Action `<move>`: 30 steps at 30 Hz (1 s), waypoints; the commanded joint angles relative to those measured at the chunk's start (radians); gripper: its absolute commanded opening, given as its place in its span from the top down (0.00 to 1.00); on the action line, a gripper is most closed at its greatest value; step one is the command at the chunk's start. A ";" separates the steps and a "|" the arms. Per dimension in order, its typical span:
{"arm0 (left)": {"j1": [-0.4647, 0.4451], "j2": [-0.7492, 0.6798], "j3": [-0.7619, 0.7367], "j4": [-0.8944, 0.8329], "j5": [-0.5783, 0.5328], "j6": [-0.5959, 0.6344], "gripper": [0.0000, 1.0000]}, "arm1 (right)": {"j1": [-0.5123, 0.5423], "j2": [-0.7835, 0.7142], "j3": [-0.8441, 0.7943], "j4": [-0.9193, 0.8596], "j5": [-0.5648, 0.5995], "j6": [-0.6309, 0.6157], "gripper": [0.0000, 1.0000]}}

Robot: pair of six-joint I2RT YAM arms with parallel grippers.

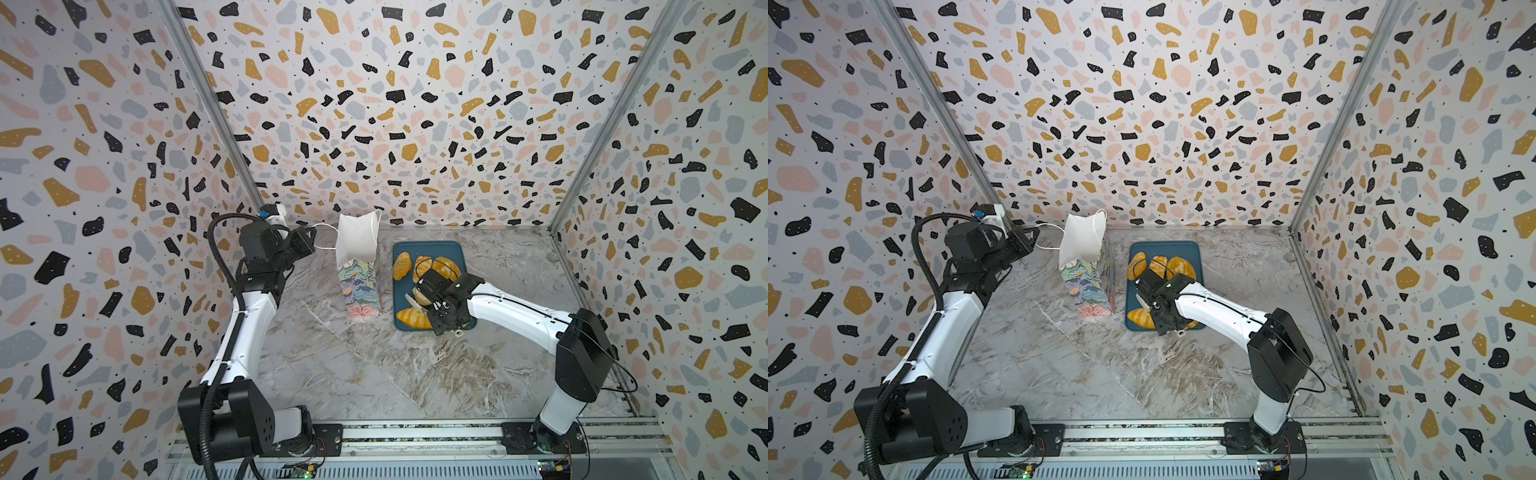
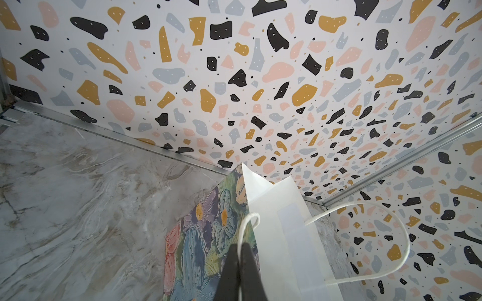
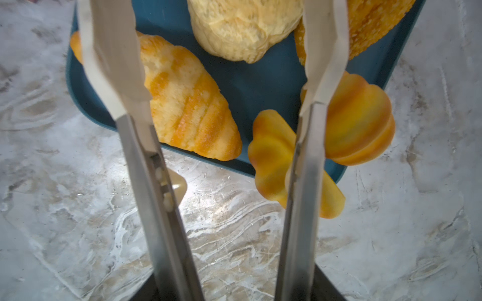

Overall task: Place the fake bread into the paper bag
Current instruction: 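Lower the tongs with the right gripper over the round bun on the tray, then close the tongs on the pale round bun with the right gripper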

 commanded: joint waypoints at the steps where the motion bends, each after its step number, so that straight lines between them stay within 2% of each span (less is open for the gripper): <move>1: -0.004 -0.006 -0.010 0.040 0.010 0.006 1.00 | -0.016 -0.007 0.032 -0.012 0.004 -0.026 0.41; 11: -0.005 -0.003 -0.009 0.034 0.009 0.008 1.00 | -0.027 -0.005 0.106 -0.073 0.055 -0.041 0.41; 30: -0.004 -0.006 -0.009 0.033 0.006 0.007 1.00 | -0.030 0.005 0.054 -0.049 -0.005 -0.045 0.41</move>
